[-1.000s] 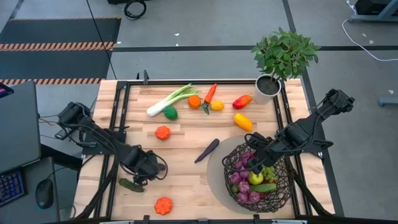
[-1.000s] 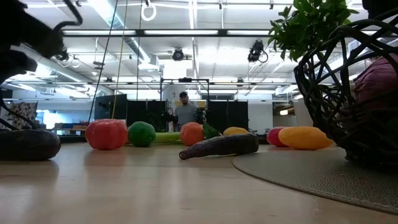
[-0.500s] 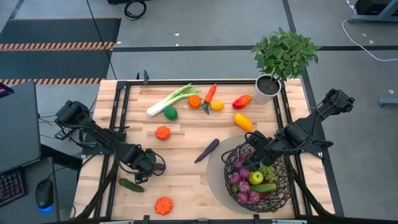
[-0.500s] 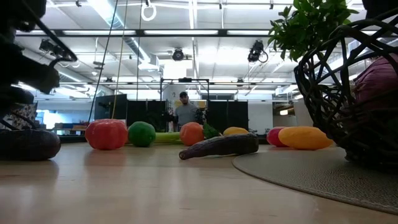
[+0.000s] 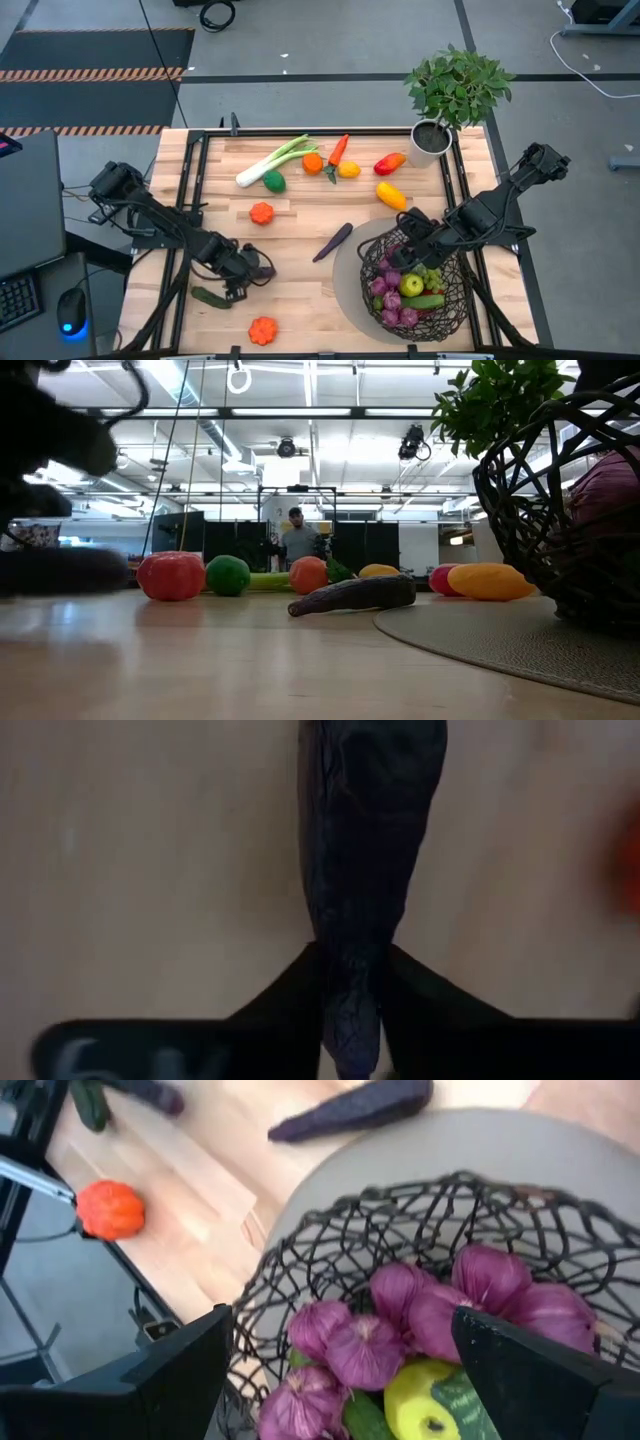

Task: Build produce basket
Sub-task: Put the bottom purple eggplant into the black basket

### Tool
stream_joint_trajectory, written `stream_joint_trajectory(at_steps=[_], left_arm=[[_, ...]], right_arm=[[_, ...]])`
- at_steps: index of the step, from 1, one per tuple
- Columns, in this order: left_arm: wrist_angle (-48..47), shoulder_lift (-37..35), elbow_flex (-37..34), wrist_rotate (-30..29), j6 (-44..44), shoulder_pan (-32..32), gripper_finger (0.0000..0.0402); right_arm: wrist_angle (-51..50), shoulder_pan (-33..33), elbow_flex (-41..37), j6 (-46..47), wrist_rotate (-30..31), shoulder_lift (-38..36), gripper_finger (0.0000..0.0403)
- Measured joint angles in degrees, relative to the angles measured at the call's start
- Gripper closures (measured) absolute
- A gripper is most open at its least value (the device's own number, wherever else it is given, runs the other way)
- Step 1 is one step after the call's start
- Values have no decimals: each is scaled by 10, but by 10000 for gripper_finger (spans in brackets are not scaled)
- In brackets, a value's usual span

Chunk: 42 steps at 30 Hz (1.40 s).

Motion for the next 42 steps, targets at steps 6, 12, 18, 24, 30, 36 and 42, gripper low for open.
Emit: stream_joint_trajectory(at_steps=[6, 12, 18, 24, 30, 36, 42], left_arm=[[15, 0, 63, -10, 12, 15, 353], [37, 0, 163, -70, 41, 53, 331], [124, 0, 216, -150, 22, 109, 338], [298, 2, 217, -158, -21, 156, 338], [399, 3, 217, -157, -38, 184, 327], [415, 3, 217, -160, -51, 193, 331], [415, 5, 217, -172, -64, 195, 324]], right_arm=[[18, -8, 0, -1, 45, 0, 25], [124, -8, 0, -29, 85, 0, 25], [338, -8, 0, -165, 173, 0, 37], [391, -21, 0, -253, 224, 0, 51], [365, -53, 0, -253, 232, 5, 53], [387, -94, 0, -253, 194, 38, 53], [513, -114, 0, -294, 163, 97, 53]])
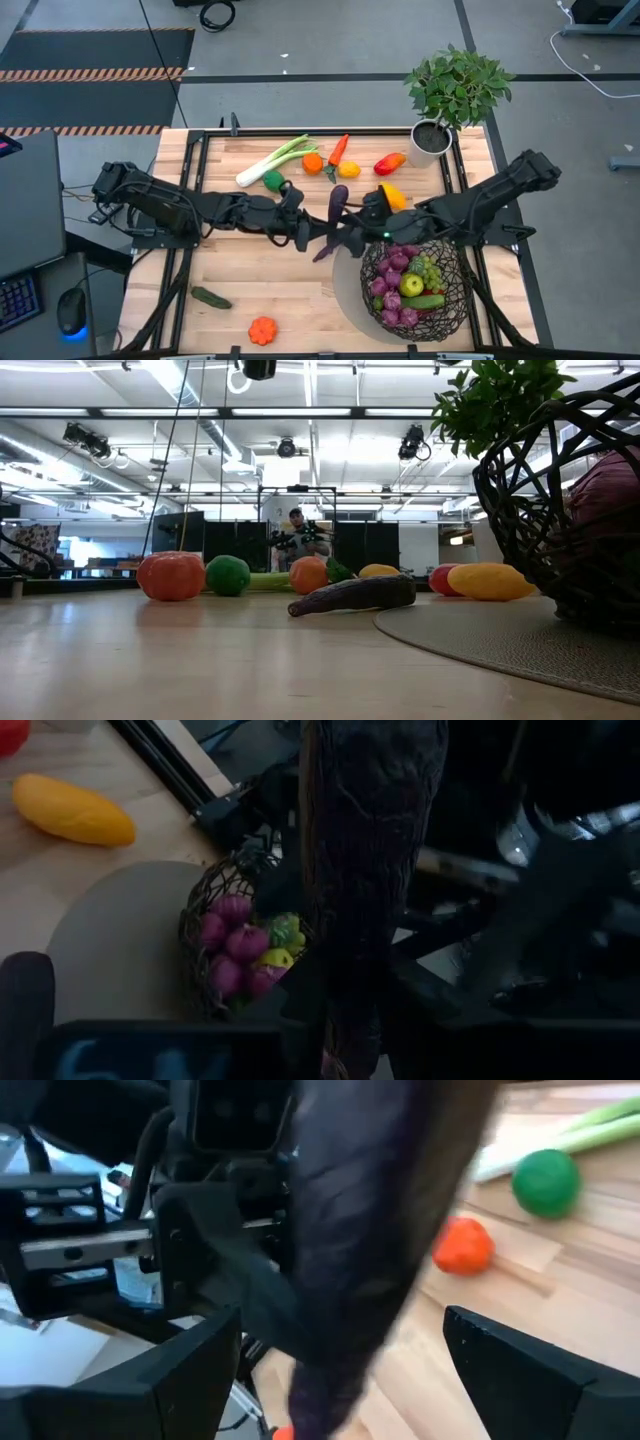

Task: Build produce basket
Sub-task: Put the bottom purple eggplant into the black basket

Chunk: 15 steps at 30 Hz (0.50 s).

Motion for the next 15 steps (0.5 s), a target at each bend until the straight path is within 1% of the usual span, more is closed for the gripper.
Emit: stream_joint_trajectory(at_steps=[3, 7, 11, 15], left_arm=[[2, 0, 0, -1, 0, 0, 327], [0, 0, 0, -4, -2, -8, 325], [-7, 0, 0, -3, -4, -15, 322], [-9, 0, 0, 8, -1, -18, 324]], right_arm=[[29, -11, 0, -6, 0, 19, 53], [36, -22, 0, -5, -10, 24, 54], [35, -27, 0, -25, -11, 11, 54], [33, -30, 0, -41, 7, -10, 54]])
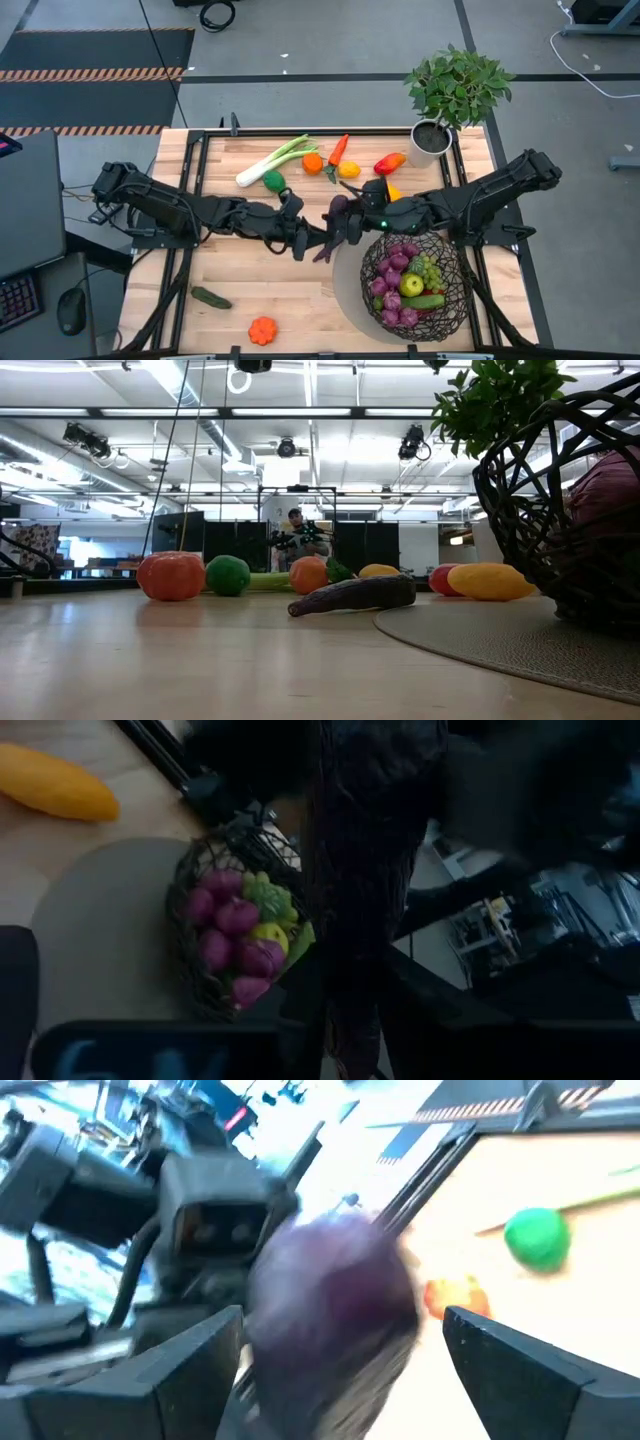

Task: Build produce basket
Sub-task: Put the bottom purple eggplant into the black basket

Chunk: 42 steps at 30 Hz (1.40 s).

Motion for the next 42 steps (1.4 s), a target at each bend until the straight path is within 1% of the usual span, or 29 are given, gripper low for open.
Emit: stream_joint_trajectory(at_steps=[4, 7, 9, 14, 21, 24, 29, 31, 33, 34, 38, 40, 42], left_arm=[[1, 0, 0, -1, 1, 1, 323], [3, 0, 0, -2, 2, 3, 320], [3, 0, 0, -2, 2, 3, 320], [5, 0, 0, -2, 2, 2, 322], [5, 0, 0, -3, 2, 2, 310], [3, 0, 0, -3, 2, 2, 304], [-3, 0, 0, -3, 14, 2, 289], [-12, 0, 0, -4, 18, 2, 278], [-32, -1, 0, -4, 19, 4, 262], [-44, -2, 0, -3, 20, 6, 253], [-88, -7, 1, -2, 19, 12, 213], [-119, -12, 1, 6, 19, 13, 194], [-136, -17, 1, 20, 17, 14, 177]], right_arm=[[-4, -3, 0, 2, -8, -4, 54], [-4, -6, 0, 11, -33, -3, 54], [-8, -7, 0, 16, -36, -3, 54], [-9, -6, 0, 14, -27, -3, 54], [-23, -5, 0, 13, -6, -3, 61], [-28, -5, 0, 14, -6, -3, 90], [-40, -5, 0, 21, -6, -3, 174], [-43, -5, 0, 19, -11, -3, 209], [-50, -5, 0, 18, -25, -2, 235], [-50, -5, 0, 18, -31, -2, 242], [-77, -2, 0, 31, -42, -2, 242], [-94, 3, 0, 44, -67, -3, 234], [-131, 9, 0, 65, -113, -6, 228]])
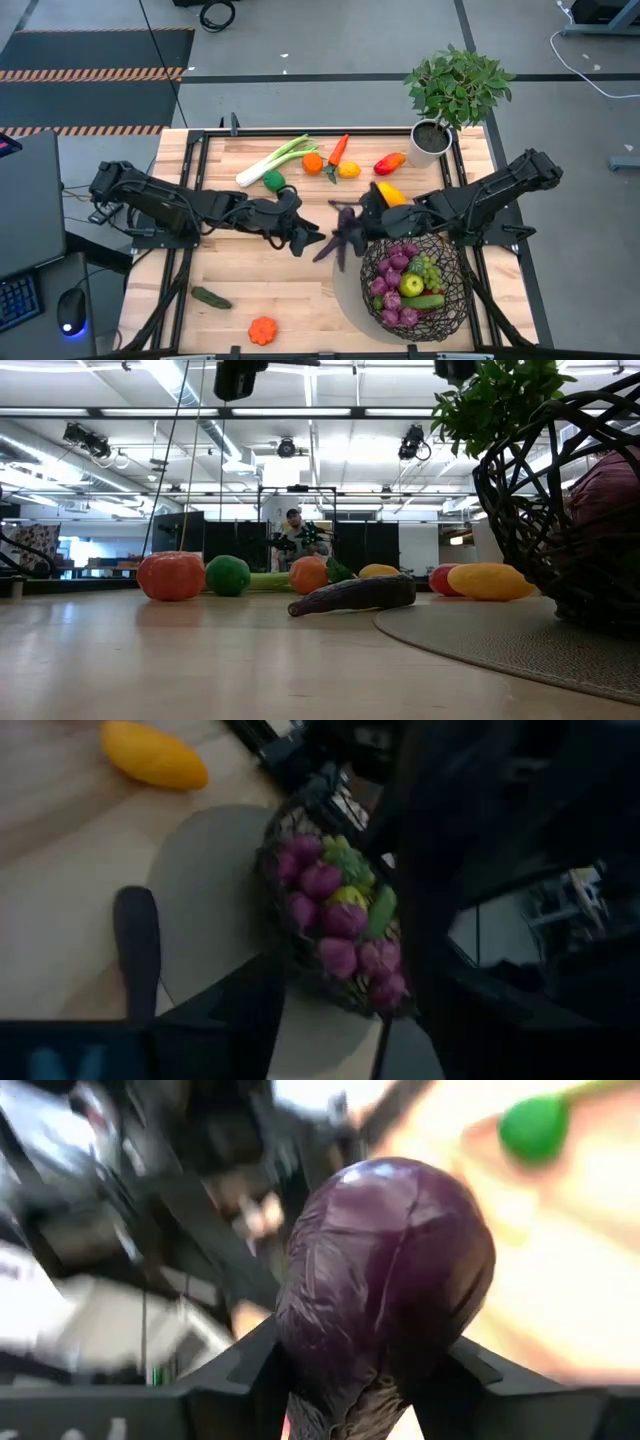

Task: Build produce basket
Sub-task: Put the bottom purple eggplant into the black basket

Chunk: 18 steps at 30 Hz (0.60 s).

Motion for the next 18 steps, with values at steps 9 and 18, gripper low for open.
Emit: stream_joint_trajectory(at_steps=[9, 18], left_arm=[[-66, -16, 0, 15, -16, -26, 143], [-70, -16, 0, -22, -16, -46, 143]], right_arm=[[-241, 90, 0, 117, -125, -17, 232], [-406, 200, 0, 223, -226, -30, 230]])
